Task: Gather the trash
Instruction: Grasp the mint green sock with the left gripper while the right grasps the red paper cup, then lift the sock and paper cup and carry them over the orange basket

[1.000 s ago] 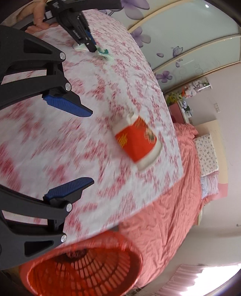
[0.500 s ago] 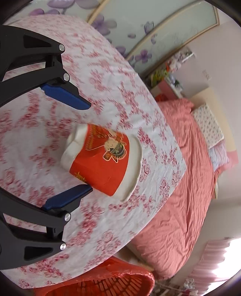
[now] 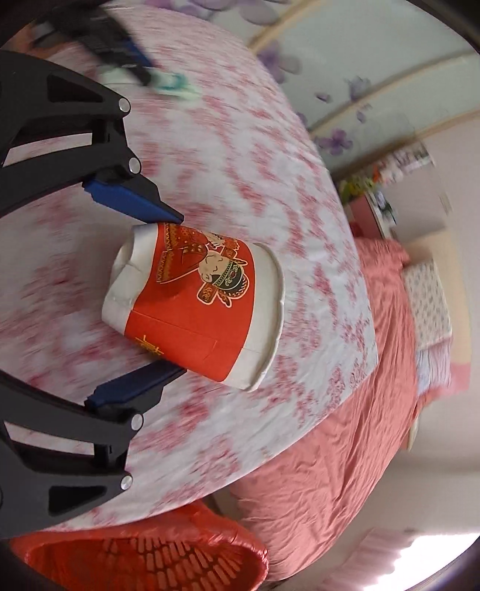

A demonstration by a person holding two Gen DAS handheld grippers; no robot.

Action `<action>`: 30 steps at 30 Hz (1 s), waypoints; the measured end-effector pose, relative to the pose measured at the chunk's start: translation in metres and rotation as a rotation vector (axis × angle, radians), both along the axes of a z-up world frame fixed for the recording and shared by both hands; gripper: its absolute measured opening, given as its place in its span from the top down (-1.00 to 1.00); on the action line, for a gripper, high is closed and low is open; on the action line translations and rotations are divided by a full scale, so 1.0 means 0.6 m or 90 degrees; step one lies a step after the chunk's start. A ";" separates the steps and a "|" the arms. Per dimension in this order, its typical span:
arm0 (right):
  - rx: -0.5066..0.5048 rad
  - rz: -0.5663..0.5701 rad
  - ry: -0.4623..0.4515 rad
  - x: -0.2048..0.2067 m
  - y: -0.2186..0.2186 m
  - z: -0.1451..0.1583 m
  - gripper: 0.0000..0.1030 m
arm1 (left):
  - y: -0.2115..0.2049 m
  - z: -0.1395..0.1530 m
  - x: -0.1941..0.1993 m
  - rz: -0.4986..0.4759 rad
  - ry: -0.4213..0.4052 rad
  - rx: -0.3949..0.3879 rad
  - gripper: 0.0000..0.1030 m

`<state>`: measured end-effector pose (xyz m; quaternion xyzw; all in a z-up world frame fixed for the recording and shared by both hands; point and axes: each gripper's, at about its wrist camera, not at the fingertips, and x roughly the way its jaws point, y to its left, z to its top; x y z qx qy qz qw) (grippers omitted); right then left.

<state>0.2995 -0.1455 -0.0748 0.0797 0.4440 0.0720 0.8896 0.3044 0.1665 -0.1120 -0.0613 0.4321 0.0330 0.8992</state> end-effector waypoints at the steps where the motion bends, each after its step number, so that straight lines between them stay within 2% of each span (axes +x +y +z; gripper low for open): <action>1: -0.012 0.008 -0.006 -0.015 -0.001 0.000 -0.42 | 0.000 0.000 0.000 -0.001 0.000 -0.002 0.26; 8: -0.077 -0.003 -0.016 -0.017 0.016 -0.006 -0.46 | 0.000 0.000 -0.001 -0.007 -0.001 -0.006 0.19; 15: -0.111 -0.021 -0.008 -0.006 0.025 -0.011 -0.47 | -0.002 0.001 0.001 -0.010 0.000 -0.005 0.14; 17: -0.108 -0.022 -0.009 -0.008 0.022 -0.011 -0.47 | -0.003 0.001 0.002 -0.012 0.000 -0.005 0.12; 20: -0.089 -0.025 -0.013 -0.012 0.014 -0.010 -0.47 | -0.004 0.001 0.002 -0.029 -0.003 -0.018 -0.08; 23: -0.091 -0.018 -0.011 -0.011 0.016 -0.009 -0.46 | -0.014 0.000 0.004 -0.052 0.006 0.012 -0.08; 26: -0.099 -0.015 -0.018 -0.008 0.022 -0.004 -0.46 | -0.017 0.001 0.004 -0.061 0.018 0.030 0.03; 28: -0.099 -0.015 -0.019 -0.004 0.024 -0.004 -0.46 | -0.017 0.002 0.006 -0.058 0.021 0.036 0.18; 30: -0.096 -0.015 -0.025 -0.004 0.024 -0.005 -0.43 | -0.019 0.001 0.006 -0.059 0.018 0.044 0.42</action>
